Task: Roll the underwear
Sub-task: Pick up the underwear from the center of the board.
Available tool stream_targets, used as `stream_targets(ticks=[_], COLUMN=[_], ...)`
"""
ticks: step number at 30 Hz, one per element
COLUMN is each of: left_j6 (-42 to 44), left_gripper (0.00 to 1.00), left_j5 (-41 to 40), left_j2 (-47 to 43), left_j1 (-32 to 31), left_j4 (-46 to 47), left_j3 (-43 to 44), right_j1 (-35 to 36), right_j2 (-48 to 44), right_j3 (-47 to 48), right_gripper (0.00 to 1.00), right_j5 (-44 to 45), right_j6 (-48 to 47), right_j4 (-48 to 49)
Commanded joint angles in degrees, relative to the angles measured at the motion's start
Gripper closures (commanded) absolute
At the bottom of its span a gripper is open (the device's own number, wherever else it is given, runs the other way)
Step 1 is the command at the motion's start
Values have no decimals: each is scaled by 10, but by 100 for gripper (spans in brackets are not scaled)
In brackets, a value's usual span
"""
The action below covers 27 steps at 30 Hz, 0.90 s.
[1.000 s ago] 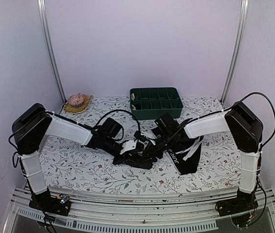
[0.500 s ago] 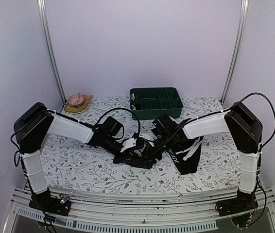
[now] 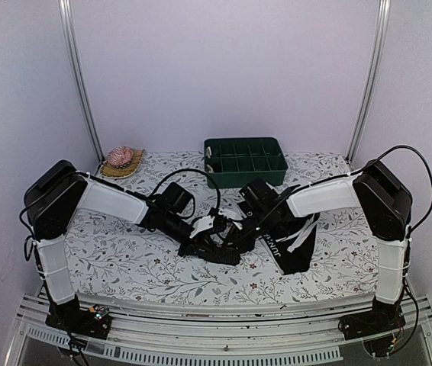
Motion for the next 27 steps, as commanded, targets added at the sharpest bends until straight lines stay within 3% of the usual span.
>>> stream_targets(ticks=[1, 3, 4, 11, 14, 16, 20, 27], left_j6=[-14, -15, -15, -3, -1, -2, -31, -132], left_gripper=[100, 98, 92, 49, 36, 28, 3, 1], left_j5=[-54, -52, -50, -43, -51, -57, -106, -195], left_j2=[33, 30, 26, -87, -131, -158, -182, -118], left_j1=[12, 13, 14, 32, 40, 49, 75, 129], left_j4=[-20, -21, -21, -21, -23, -25, 2, 29], left_j3=[3, 3, 3, -29, -39, -41, -33, 66], right_j1=[16, 16, 16, 4, -9, -17, -29, -33], right_j2=[22, 23, 22, -6, -30, -47, -79, -125], right_j3=[5, 7, 7, -4, -15, -20, -18, 23], right_gripper=[87, 95, 97, 98, 98, 98, 98, 98], right_j5=[-9, -12, -12, 7, 22, 41, 106, 261], right_j6=[-10, -11, -11, 4, 16, 28, 61, 100], right_j4=[-34, -40, -40, -37, -25, -20, -10, 1])
